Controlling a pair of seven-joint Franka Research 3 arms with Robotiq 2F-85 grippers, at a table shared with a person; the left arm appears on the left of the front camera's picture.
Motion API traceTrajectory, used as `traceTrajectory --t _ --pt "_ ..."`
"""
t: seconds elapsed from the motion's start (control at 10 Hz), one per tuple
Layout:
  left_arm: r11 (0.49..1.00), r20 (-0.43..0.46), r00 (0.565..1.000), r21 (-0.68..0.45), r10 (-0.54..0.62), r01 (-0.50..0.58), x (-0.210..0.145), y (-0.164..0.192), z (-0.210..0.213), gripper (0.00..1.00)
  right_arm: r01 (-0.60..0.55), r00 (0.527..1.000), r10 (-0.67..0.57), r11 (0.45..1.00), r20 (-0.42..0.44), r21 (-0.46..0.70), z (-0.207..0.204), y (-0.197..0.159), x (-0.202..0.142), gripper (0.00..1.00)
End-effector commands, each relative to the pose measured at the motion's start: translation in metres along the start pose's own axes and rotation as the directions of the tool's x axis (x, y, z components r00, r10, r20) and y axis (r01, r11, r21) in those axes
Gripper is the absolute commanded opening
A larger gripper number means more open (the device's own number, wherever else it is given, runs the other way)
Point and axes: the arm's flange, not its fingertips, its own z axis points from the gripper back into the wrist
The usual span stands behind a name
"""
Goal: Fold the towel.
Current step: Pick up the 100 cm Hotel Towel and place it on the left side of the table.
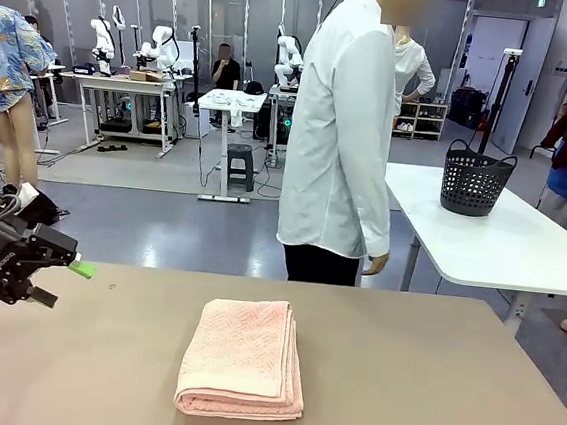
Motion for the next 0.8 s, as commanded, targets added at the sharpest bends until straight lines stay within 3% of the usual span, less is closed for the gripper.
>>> traceTrajectory --t 0.0,0.3,0.4,0.6,0.7 --pt "1.000 0.003 1.000 0.003 -0.005 0.005 0.002 0.000 0.007 1.00 0.004 1.000 -0.004 1.000 -0.001 0.002 0.001 0.000 0.000 1.00" --pt "1.000 0.011 1.000 0.009 0.008 -0.008 0.002 0.004 0.005 1.00 0.004 1.000 -0.004 1.000 -0.001 0.002 0.001 0.000 0.000 1.00" --pt "0.992 -0.023 0.999 -0.119 -0.032 0.029 0.003 0.013 -0.002 1.00 0.004 1.000 -0.004 1.000 -0.001 0.002 0.001 0.000 0.000 1.00" --pt "0.968 -0.052 0.994 -0.239 -0.092 0.077 0.008 0.016 -0.049 1.00 0.004 1.000 -0.004 1.000 -0.001 0.002 0.001 0.000 0.000 1.00" --pt "0.967 -0.062 0.992 -0.238 -0.113 0.096 0.008 0.021 -0.076 1.00 0.004 1.000 -0.004 1.000 -0.001 0.002 0.001 0.000 0.000 1.00"
